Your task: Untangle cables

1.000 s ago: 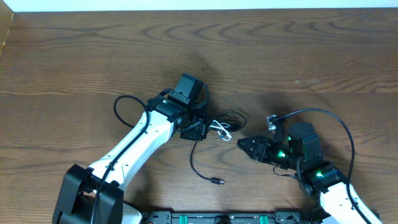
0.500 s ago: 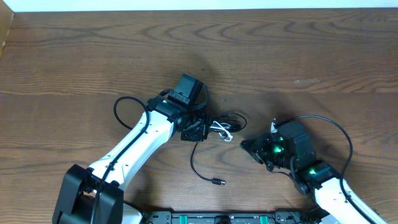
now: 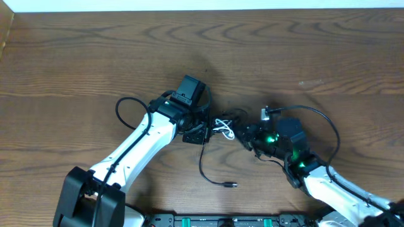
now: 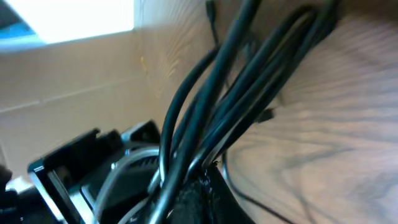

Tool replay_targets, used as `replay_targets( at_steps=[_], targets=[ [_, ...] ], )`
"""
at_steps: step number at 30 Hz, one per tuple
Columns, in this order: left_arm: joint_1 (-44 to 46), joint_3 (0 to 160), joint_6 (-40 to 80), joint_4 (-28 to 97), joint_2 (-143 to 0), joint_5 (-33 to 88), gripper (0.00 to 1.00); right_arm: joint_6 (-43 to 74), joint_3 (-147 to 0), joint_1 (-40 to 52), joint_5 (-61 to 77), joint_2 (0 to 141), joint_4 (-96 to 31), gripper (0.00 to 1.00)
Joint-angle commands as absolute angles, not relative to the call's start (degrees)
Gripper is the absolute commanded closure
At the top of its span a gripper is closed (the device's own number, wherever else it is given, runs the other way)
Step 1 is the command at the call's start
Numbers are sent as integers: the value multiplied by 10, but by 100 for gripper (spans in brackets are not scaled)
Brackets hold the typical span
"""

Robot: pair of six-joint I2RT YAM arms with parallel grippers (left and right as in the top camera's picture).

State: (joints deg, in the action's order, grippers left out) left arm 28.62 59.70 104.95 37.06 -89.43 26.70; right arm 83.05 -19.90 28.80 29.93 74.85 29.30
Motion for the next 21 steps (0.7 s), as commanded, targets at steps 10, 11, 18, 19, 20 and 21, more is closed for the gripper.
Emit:
replay_targets(
  at_steps=[10,11,18,19,20,21],
  targets=[
    [289,596,1001,373,-895,265,87,849,-204,326,404,778,406,97],
    [289,596,994,373,-895,265,87,806,-204,323,383,778,402,94],
    [288,596,791,364,-895,171,87,535,-204,295,353,771,359,70],
    [288,596,744,359,-895,153,87,516,-204,291,356,766,347,68],
    [288,596,689,347,-895,140,87,501,-204,286,355,758,327,69],
    [288,596,661,338,-895,141,87,491,-204,283,355,753,313,69]
  ],
)
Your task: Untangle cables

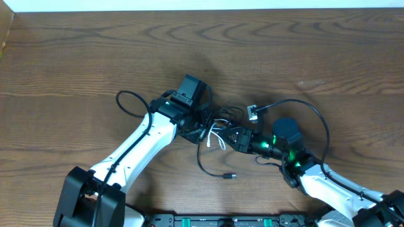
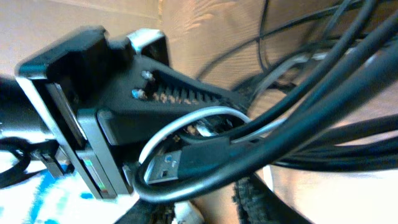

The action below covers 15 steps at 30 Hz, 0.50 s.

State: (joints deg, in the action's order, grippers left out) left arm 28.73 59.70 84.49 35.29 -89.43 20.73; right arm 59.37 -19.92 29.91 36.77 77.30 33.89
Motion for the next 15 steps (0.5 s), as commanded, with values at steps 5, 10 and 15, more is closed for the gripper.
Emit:
replay_targets(
  at_steps=[5,10,15],
  targets=[
    [289,596,587,252,-895,197,87,425,-204,269,426,701,219,42],
    [289,596,578,237,-895,208,87,421,-204,269,514,664,225,39],
    [289,596,626,239,-895,240,90,423,-204,270,471,649,228,39]
  ],
)
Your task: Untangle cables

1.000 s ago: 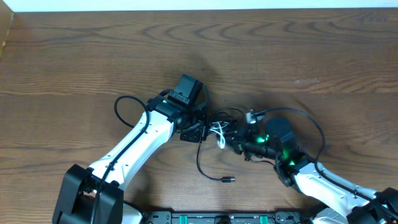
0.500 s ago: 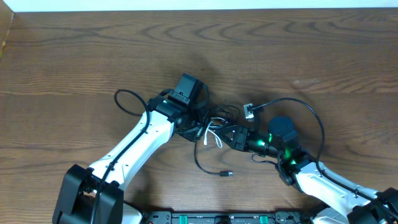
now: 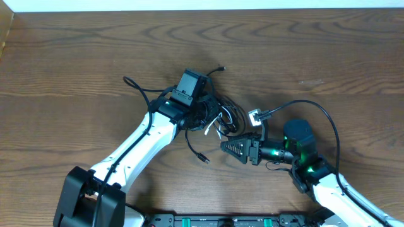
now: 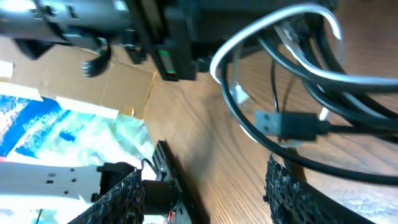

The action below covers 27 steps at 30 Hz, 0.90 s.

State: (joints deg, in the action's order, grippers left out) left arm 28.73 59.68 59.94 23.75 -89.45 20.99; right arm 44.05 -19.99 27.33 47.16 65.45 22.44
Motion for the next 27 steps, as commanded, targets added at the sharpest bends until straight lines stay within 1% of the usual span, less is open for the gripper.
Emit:
replay_targets(
  at_steps=[1,2,3,4,5,6,7,9,11,15,18,20,21,22,23,24,25,26,27],
  targets=[
    [289,596,653,243,-895,245,91,423,-204,271,470,649,227,40],
    [289,596,691,249,-895,251,91,423,-204,271,470,649,227,42],
    [289,596,728,258,-895,256,92,429,-204,271,467,649,227,50],
    [289,596,758,266,-895,258,92,448,-204,271,458,649,221,53],
    [289,596,793,280,-895,261,92,507,-204,271,432,649,202,56],
    [289,596,811,288,-895,264,92,526,-204,271,418,649,194,53],
    [289,596,821,296,-895,264,92,519,-204,271,411,649,193,49],
    [289,596,824,313,-895,264,92,470,-204,271,390,649,194,40],
    [289,596,832,334,-895,264,92,434,-204,271,390,649,195,34],
    [289,596,891,387,-895,279,92,372,-204,289,399,649,189,32],
    [289,596,910,390,-895,307,92,361,-204,309,393,649,196,32],
    [289,596,924,390,-895,320,92,347,-204,325,393,649,205,34],
    [289,596,927,390,-895,323,92,344,-204,328,392,650,206,37],
    [289,596,929,390,-895,326,92,342,-204,335,386,650,205,48],
    [289,596,929,390,-895,326,92,342,-204,336,380,651,203,63],
    [289,596,929,390,-895,326,91,340,-204,336,380,652,203,70],
    [289,596,926,390,-895,326,87,336,-204,334,380,651,204,85],
    [289,596,924,390,-895,324,85,338,-204,330,381,650,209,96],
    [289,596,916,390,-895,315,83,338,-204,321,395,648,216,99]
  ],
)
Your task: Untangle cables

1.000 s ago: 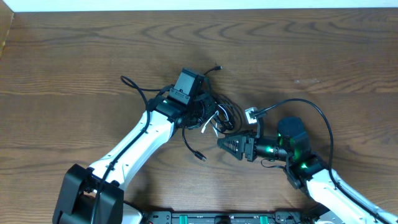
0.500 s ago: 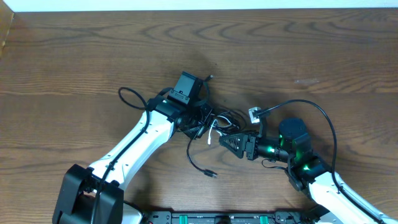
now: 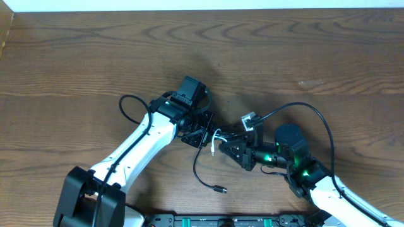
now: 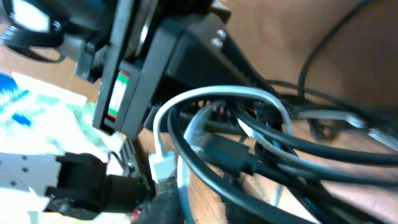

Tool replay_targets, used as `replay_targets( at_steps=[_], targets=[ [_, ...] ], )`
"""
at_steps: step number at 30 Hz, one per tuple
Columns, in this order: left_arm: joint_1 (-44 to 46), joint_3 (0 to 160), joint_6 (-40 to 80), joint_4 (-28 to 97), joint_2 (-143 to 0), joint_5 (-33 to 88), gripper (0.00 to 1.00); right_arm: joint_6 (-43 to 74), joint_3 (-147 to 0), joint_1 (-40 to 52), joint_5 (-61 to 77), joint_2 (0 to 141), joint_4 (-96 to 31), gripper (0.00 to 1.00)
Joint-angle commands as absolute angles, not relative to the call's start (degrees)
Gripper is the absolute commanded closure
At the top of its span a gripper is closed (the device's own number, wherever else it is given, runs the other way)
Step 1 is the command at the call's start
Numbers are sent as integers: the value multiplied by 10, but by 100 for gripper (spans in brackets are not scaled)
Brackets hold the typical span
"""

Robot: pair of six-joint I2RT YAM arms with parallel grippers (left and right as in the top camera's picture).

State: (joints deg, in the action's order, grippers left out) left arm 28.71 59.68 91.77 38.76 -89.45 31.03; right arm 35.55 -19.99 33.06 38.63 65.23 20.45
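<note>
A knot of black cables (image 3: 213, 128) with a thin white cable (image 3: 218, 138) through it lies at mid-table. My left gripper (image 3: 197, 131) is shut on the knot's left side. My right gripper (image 3: 222, 150) reaches in from the right. In the right wrist view its fingers (image 4: 166, 206) stand close together, with the white cable (image 4: 217, 93) and black cables (image 4: 261, 165) running between them. The left gripper's black finger (image 4: 205, 56) is right behind. One black tail ends in a plug (image 3: 219, 188) toward the front.
A silver connector (image 3: 249, 118) lies just right of the knot, and its black cable (image 3: 302, 105) arcs over my right arm. Another black loop (image 3: 120, 108) lies left of my left arm. The wooden table (image 3: 95, 50) stretches behind. A black rail (image 3: 221, 222) lines the front edge.
My left gripper has brought the knot back toward the front. My right gripper has moved left into it, and its fingers, wide apart and empty before, now stand narrow around cables. The plug tail lies farther front.
Both grippers met at the knot, the right one shut on black cables. It stayed close against the left gripper. Then it was open and drawn back right, while the left held the knot farther back. Now both are at the knot again.
</note>
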Motion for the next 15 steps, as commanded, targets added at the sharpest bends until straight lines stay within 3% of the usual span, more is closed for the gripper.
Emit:
replay_targets(
  at_steps=[1,5,12,15],
  targets=[
    [288,596,890,390,-895,286,83,345,-204,299,441,639,234,99],
    [289,596,847,390,-895,204,73,440,-204,197,609,602,329,99],
    [289,596,847,390,-895,162,66,575,-204,102,706,592,364,99],
    [289,596,847,391,-895,151,47,617,-204,78,717,591,395,99]
  ],
)
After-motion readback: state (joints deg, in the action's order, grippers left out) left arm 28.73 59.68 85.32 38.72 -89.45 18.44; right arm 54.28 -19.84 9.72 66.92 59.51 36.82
